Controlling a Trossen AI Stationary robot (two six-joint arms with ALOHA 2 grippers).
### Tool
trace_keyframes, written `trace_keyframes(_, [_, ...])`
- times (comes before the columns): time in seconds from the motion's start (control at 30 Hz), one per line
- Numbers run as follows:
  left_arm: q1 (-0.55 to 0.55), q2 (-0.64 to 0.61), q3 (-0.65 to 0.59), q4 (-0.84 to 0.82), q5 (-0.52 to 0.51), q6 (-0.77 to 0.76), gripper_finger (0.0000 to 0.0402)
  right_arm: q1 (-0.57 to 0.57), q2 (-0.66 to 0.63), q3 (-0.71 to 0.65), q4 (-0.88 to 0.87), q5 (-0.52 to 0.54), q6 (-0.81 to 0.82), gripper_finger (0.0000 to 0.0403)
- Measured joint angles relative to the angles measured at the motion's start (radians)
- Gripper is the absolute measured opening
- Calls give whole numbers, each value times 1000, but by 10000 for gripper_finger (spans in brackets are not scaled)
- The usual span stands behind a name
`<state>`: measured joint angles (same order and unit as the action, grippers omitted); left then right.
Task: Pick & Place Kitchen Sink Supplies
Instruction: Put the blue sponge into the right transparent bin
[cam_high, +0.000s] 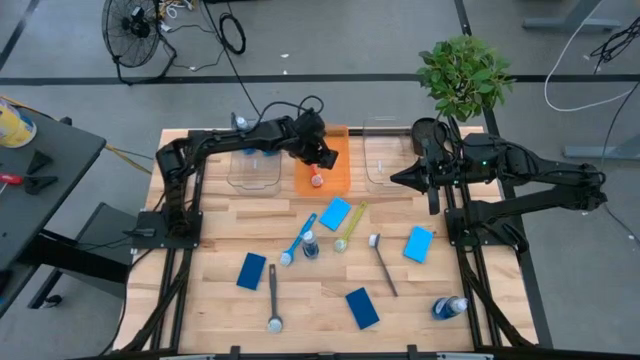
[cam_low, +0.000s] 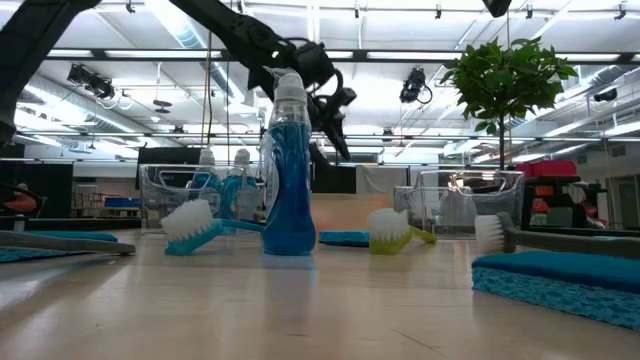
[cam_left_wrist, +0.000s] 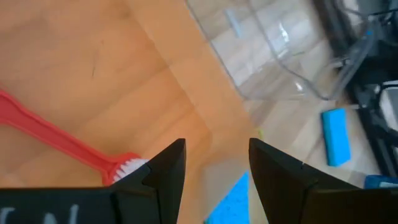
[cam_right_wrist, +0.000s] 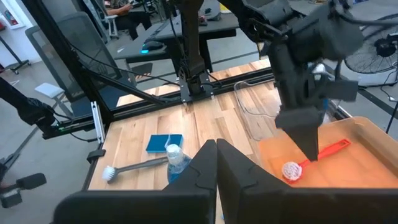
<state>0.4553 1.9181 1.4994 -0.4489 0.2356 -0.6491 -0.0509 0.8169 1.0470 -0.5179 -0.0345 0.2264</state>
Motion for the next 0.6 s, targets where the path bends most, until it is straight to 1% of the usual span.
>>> trace_keyframes(0.33, [-33, -143, 1, 39, -66, 1, 181, 1, 0, 0, 0, -4, 0, 6])
trace_keyframes(0.6, [-94, -247, 1, 34, -79, 10, 181, 3, 0, 0, 0, -8, -3, 6])
